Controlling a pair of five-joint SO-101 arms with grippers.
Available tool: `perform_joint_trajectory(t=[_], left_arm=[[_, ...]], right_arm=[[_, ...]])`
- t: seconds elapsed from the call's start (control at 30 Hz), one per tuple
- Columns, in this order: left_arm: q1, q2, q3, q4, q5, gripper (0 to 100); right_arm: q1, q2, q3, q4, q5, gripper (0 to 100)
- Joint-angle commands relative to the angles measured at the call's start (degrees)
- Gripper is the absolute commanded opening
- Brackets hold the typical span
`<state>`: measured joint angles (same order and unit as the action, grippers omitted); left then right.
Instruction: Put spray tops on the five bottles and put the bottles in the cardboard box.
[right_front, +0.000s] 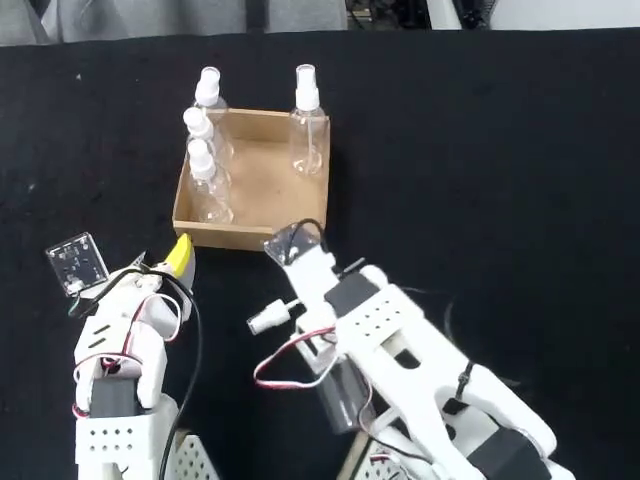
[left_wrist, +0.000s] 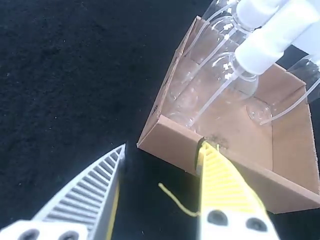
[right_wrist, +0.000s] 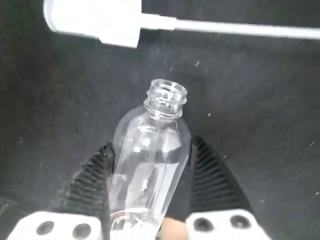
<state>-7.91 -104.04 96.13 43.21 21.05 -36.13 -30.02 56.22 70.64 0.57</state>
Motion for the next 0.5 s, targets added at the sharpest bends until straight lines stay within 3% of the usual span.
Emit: perform_joint_trajectory(t=[0.0, 0.47], left_arm=[[-0.31, -0.44, 1.27, -0.7, -0.35, 21], [-0.4, -0.44, 1.27, -0.7, -0.35, 21]], right_arm=[[3.16, 0.48, -5.23, -0.79, 2.2, 2.8], [4.04, 0.84, -6.02, -1.05, 15.03, 2.8]])
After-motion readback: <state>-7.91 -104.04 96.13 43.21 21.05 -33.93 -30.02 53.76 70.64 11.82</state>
